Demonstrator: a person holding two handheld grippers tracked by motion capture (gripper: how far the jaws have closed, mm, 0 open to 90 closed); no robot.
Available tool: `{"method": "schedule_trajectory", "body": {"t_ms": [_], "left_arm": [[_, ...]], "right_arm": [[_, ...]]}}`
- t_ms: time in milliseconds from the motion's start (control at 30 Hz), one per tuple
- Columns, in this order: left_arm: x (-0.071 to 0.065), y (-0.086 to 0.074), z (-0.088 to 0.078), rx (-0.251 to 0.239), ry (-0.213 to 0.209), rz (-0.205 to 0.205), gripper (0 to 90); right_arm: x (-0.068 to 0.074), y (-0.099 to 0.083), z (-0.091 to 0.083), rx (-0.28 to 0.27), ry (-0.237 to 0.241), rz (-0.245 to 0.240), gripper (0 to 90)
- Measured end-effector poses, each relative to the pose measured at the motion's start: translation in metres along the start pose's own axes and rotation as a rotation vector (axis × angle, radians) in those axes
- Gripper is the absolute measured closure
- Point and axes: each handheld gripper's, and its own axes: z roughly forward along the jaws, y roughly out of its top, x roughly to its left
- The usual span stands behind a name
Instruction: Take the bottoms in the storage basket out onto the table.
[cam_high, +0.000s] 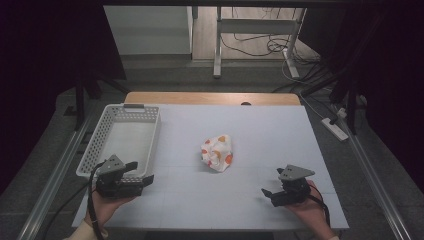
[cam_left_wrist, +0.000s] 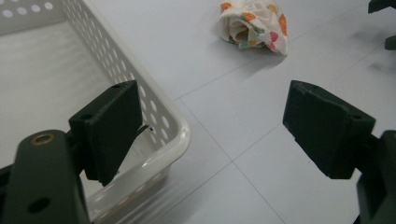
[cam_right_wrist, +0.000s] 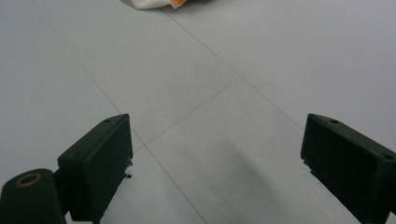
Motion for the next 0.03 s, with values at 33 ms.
{"method": "schedule_trajectory", "body": {"t_ms": [33], "left_arm": [[0.0001,0.0001,-0.0002,-0.001,0.0,-0.001,18.7]], "right_arm": [[0.0,0.0,-0.0001,0.0,0.0,0.0,9.0]]}}
